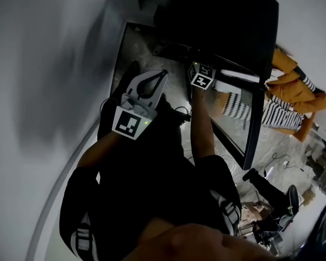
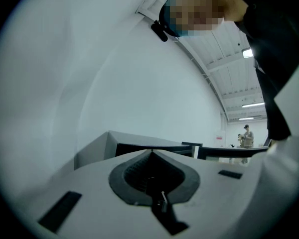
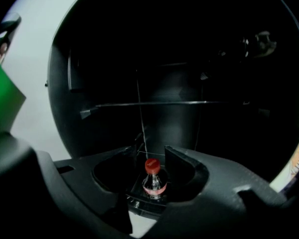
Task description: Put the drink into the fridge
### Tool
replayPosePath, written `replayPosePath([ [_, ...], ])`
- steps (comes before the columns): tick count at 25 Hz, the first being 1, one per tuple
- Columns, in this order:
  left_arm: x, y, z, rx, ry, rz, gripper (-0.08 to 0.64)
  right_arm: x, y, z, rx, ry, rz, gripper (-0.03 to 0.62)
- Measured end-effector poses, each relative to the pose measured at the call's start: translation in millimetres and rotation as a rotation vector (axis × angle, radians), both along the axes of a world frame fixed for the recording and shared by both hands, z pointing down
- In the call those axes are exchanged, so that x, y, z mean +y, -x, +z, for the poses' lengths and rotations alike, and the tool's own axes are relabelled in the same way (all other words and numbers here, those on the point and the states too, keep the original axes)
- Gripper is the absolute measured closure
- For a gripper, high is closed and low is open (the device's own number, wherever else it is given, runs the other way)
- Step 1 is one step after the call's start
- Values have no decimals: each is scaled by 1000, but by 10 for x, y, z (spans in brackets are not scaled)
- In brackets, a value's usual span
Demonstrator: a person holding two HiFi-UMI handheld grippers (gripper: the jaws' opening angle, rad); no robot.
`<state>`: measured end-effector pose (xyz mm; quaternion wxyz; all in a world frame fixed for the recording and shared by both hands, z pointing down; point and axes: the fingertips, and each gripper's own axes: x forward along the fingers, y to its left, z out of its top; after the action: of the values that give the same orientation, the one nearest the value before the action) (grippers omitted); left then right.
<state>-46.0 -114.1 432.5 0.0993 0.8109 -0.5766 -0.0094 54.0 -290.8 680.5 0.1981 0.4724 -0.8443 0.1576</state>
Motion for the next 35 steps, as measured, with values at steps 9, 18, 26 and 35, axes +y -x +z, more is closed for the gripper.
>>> replayPosePath([
  [9,-39,-54,-331,16,3,3,555,296,-112,-307,15,65,29,494],
  [18,12,-223,-535,9,-15,-14,555,589,-267,-514,-7,103,18,588],
  [26,262,-538,-533,-10,-23,-58,555,933,-564,-601,-13,154,-10,591],
  [35,522,-783,-607,-33,-3,-101,555,1378,-757,-762,-33,179,-56,591],
])
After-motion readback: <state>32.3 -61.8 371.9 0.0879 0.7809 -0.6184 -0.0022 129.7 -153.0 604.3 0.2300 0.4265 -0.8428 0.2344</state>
